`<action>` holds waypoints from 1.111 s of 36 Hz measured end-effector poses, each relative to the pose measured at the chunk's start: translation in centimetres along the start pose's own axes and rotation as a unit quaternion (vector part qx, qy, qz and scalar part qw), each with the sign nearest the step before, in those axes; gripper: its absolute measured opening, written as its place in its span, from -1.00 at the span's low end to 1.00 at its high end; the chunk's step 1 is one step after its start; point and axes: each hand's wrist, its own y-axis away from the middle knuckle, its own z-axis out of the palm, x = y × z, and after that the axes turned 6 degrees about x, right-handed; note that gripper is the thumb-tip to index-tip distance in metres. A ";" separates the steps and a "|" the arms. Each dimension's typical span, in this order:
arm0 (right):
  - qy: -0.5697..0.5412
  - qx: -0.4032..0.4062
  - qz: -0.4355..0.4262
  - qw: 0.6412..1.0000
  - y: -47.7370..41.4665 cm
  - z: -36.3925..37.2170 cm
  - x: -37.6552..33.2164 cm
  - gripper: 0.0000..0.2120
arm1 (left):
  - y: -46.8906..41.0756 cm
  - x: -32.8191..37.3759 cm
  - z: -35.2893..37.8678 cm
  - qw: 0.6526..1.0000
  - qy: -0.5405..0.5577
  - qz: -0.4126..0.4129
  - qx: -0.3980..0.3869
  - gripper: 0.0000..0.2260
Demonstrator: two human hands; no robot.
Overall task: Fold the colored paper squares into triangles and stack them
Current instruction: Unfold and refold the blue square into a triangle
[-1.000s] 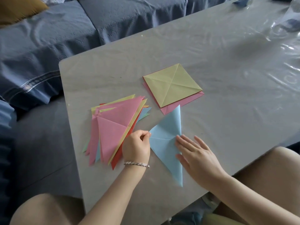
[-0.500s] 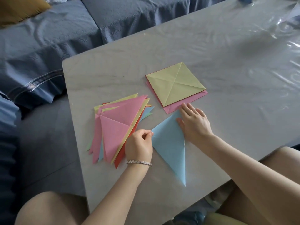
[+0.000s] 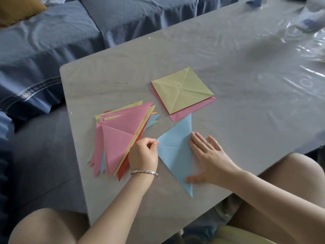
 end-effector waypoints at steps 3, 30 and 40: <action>0.005 0.000 -0.017 1.000 0.8 0.3 -0.4 0.25 | 0.1 -0.1 0.1 1.000 -0.004 0.006 0.005 -0.92; -0.100 0.150 0.055 0.982 -6.2 -5.8 2.5 -0.65 | -9.9 -2.5 -6.6 0.993 -0.033 0.043 0.105 -0.88; 0.022 0.087 0.051 0.995 -14.7 -6.5 0.8 -0.47 | -9.6 -2.8 -5.6 0.979 -0.127 0.151 0.059 -0.75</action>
